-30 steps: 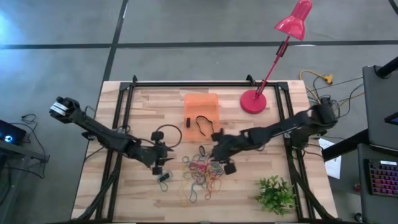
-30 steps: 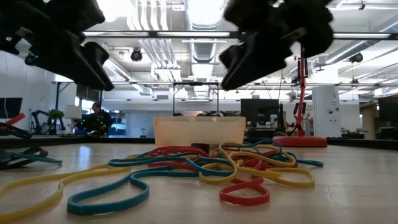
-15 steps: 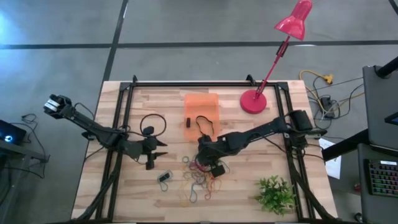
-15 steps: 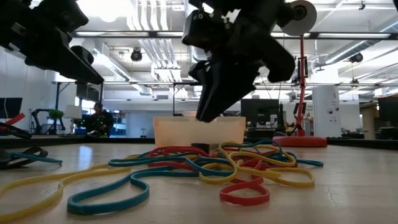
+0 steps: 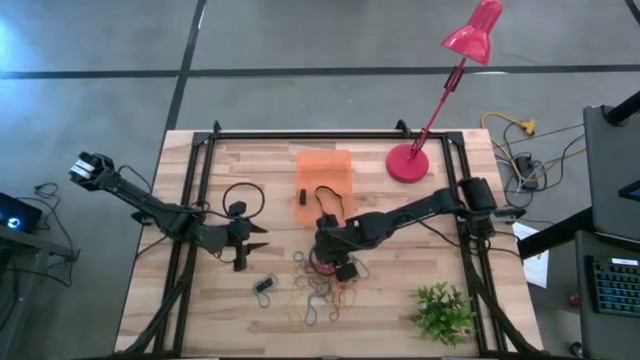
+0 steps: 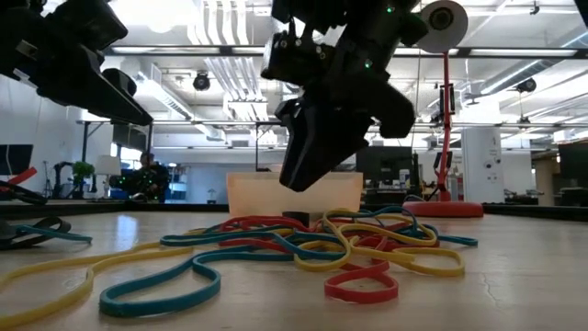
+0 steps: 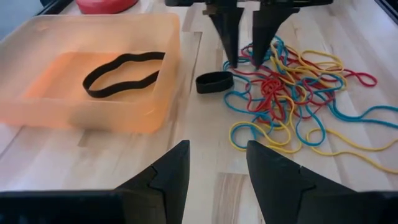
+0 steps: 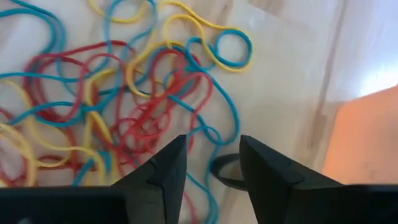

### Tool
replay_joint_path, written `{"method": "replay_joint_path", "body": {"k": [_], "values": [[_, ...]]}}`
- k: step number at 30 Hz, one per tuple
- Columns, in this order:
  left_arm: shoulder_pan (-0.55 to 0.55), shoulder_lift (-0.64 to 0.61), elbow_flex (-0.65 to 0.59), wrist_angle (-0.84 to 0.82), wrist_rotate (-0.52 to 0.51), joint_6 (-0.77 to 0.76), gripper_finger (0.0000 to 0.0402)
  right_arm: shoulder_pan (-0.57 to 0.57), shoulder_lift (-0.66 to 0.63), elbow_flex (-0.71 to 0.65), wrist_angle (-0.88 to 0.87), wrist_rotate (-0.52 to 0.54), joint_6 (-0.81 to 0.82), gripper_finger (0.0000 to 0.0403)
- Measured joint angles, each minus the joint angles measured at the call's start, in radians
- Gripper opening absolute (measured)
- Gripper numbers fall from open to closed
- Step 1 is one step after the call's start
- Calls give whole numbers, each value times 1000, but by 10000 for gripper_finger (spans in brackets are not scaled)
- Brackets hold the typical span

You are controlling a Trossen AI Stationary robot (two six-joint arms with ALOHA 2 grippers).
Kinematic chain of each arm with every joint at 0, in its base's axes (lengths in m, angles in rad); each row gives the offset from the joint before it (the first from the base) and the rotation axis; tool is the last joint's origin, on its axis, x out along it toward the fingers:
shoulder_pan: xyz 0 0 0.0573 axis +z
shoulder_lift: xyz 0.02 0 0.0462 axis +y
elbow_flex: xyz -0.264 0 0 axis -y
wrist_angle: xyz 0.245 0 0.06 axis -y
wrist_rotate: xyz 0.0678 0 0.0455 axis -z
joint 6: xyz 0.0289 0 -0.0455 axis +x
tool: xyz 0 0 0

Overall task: Pick and place rubber bands into bin
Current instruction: Put the black rubber band into the orange bin

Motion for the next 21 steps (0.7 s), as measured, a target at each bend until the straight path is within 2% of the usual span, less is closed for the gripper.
{"method": "replay_joint_path", "body": {"k": [6,21], "values": [[0,5,0,5,0,0,144,-11,47,-3,1,0,0,134],[0,10,-9,28,-1,8,144,-45,67,-5,-32,-3,53,103]]}}
